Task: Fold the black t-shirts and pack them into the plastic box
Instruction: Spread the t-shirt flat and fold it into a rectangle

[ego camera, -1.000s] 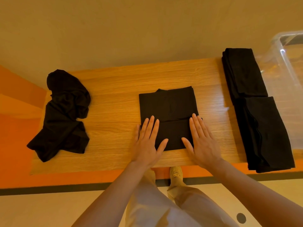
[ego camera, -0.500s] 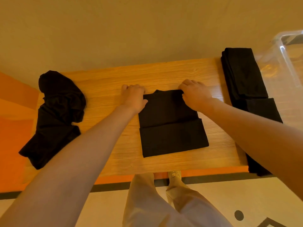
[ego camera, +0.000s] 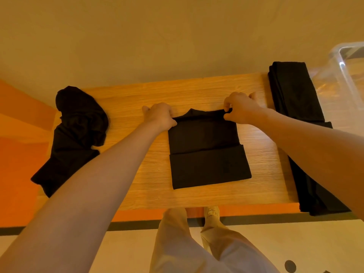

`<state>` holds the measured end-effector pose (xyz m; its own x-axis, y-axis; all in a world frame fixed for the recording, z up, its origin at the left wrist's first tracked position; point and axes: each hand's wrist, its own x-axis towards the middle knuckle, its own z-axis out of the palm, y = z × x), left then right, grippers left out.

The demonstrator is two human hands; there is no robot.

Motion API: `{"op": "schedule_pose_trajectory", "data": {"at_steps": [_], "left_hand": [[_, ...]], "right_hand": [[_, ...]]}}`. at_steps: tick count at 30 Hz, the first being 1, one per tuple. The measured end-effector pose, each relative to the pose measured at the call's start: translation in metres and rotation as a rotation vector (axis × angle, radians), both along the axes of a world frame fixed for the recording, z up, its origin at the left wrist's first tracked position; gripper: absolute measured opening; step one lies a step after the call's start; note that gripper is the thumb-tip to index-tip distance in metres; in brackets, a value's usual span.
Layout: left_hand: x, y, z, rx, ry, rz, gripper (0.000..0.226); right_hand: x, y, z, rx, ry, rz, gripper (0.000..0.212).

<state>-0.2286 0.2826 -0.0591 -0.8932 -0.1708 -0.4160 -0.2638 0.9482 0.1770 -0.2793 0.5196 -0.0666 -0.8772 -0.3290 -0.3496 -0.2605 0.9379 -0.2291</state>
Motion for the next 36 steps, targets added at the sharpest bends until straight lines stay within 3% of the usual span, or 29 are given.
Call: {"op": "schedule_pose_trajectory", "data": {"at_steps": [5, 9, 13, 17, 25, 29, 32, 36], "left_hand": [[0.022, -0.003, 0.017, 0.129, 0.15, 0.033, 0.016], [0.058, -0.001, 0.026, 0.239, 0.283, 0.057, 0.012], [0.109, 0.008, 0.024, 0.254, 0.376, 0.034, 0.012], [0.156, 0.011, -0.004, 0.23, 0.438, -0.127, 0.026], [0.204, 0.017, -0.032, 0.17, 0.553, -0.259, 0.024], [0.218, 0.014, -0.04, 0.124, 0.559, -0.265, 0.015], [0.221, 0.021, -0.034, 0.143, 0.6, -0.272, 0.02], [0.198, 0.047, -0.026, 0.219, 0.689, -0.212, 0.022]], "right_hand": [[0.014, 0.014, 0.011, -0.233, 0.009, -0.041, 0.014], [0.039, 0.033, 0.024, -0.405, -0.014, -0.061, 0.031], [0.077, 0.052, 0.031, -0.386, 0.007, 0.065, 0.023], [0.114, 0.066, 0.02, -0.328, 0.043, 0.212, 0.016], [0.164, 0.083, -0.015, -0.287, 0.224, 0.399, 0.032], [0.175, 0.088, -0.021, -0.226, 0.212, 0.399, 0.037], [0.18, 0.086, -0.017, -0.234, 0.247, 0.382, 0.031], [0.182, 0.052, -0.011, -0.329, 0.34, 0.212, 0.039]]}}
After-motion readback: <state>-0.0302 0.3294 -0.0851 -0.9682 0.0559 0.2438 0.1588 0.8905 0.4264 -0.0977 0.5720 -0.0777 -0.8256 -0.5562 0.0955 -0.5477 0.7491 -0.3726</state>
